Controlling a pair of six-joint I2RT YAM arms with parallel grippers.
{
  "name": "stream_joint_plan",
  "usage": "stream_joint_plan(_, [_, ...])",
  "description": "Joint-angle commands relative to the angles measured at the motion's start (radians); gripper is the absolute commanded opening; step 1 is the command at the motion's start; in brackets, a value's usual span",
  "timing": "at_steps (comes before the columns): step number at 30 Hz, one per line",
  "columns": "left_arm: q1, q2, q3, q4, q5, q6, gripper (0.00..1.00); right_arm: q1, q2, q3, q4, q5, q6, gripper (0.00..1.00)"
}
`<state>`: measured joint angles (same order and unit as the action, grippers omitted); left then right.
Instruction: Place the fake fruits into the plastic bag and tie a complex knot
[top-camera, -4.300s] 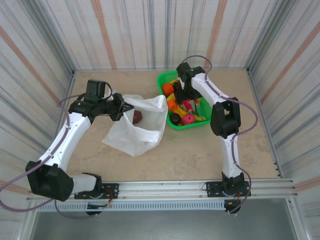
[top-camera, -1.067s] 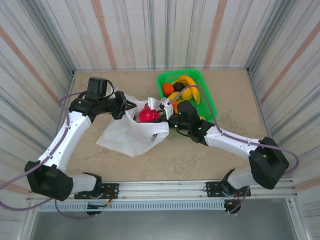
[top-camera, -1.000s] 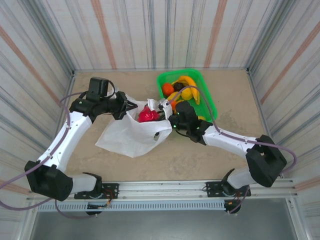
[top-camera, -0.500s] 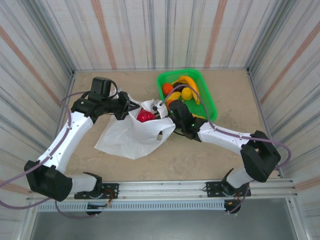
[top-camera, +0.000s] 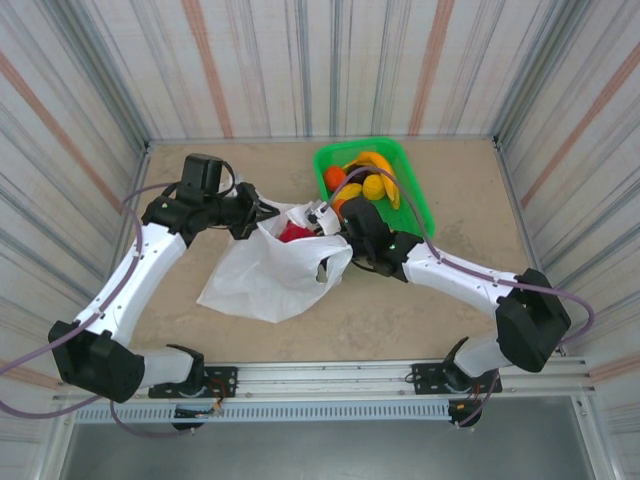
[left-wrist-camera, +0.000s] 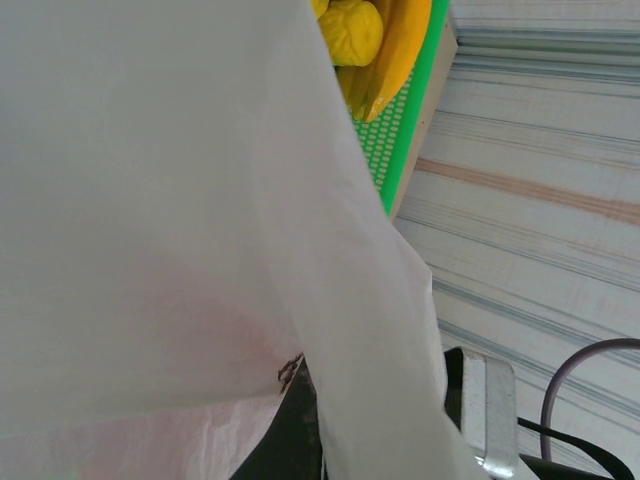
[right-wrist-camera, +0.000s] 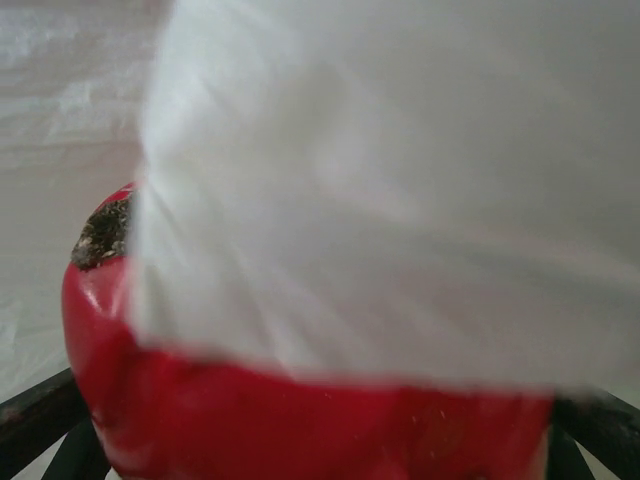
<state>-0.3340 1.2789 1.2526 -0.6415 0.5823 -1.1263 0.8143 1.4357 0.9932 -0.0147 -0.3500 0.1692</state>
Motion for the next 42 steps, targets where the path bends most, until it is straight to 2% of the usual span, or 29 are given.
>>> stream_joint_plan(1, [0.001, -0.018, -0.007, 0.025, 0.004, -0.004, 0.03, 0.006, -0.051, 0.066, -0.049, 0.026, -0.04, 0.99])
stream_joint_plan(9, [0.001, -0.023, -0.01, 0.026, 0.008, 0.0, 0.03, 0.009, -0.035, 0.095, -0.09, 0.013, -0.042, 0.99])
stream_joint_plan(14, [-0.007, -0.02, -0.016, 0.042, 0.01, -0.007, 0.03, 0.058, 0.041, 0.159, -0.175, 0.018, -0.105, 0.99])
stream_joint_plan(19, [-0.03, -0.021, -0.033, 0.077, 0.024, -0.025, 0.03, 0.066, 0.07, 0.176, -0.107, 0.006, -0.102, 0.99])
stream_joint_plan(24, [-0.048, -0.014, -0.046, 0.104, 0.035, -0.035, 0.03, 0.07, 0.113, 0.246, -0.125, -0.002, -0.123, 0.99])
stream_joint_plan(42, [-0.021, -0.048, -0.132, 0.103, 0.022, -0.036, 0.03, 0.022, 0.046, 0.269, -0.1, 0.038, -0.111, 0.99])
